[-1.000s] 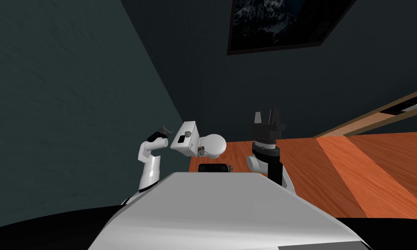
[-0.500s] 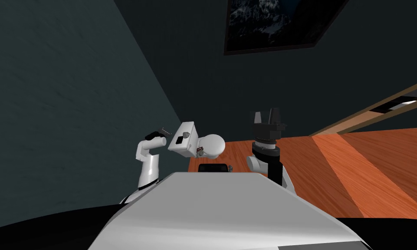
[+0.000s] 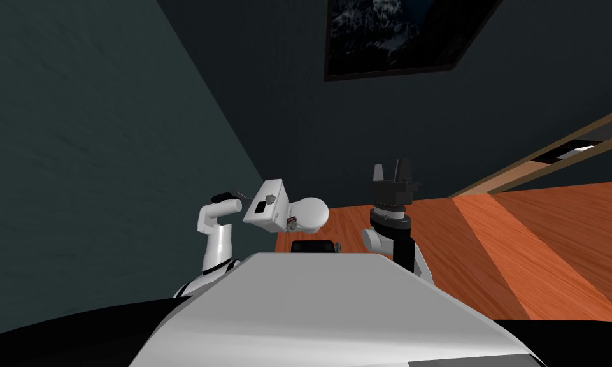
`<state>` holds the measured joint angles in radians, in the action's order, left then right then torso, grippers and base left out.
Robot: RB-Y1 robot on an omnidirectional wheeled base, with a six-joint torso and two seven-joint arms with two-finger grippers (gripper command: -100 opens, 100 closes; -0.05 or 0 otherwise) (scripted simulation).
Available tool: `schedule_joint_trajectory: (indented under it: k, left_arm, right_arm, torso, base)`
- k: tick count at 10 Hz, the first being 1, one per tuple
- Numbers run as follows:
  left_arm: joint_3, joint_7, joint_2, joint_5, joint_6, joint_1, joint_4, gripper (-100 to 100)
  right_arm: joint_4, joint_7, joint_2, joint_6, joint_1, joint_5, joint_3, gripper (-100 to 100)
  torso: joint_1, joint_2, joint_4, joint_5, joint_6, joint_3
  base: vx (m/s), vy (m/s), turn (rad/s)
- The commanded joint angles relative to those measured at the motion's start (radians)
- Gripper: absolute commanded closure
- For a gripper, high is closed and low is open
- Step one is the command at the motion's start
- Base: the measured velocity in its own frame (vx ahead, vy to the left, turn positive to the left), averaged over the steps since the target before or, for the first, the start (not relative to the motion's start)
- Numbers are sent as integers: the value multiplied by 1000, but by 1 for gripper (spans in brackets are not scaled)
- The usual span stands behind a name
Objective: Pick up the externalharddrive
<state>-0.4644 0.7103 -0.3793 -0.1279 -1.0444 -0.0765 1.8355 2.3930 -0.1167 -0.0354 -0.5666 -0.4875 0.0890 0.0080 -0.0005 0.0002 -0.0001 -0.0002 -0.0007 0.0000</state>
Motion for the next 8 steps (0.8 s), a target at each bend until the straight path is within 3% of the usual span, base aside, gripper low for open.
schedule_joint_trajectory:
  k: [1,3,8]
  left_arm:
    - [-26,24,-19,-16,-50,-22,-36,-100]
    - [-26,24,-19,-16,-80,-22,-36,-100]
    - [-88,94,-62,-46,-245,-80,-132,-100]
  right_arm:
    - [0,0,0,0,0,0,0,0]
    - [0,0,0,0,0,0,0,0]
    - [0,0,0,0,0,0,0,0]
  torso:
    - [0,0,0,0,0,0]
    - [-1,0,0,0,0,0]
    - [0,0,0,0,0,0]
  base:
    - [9,-19,-83]
    - [9,-17,-26]
    - [12,-22,-76]
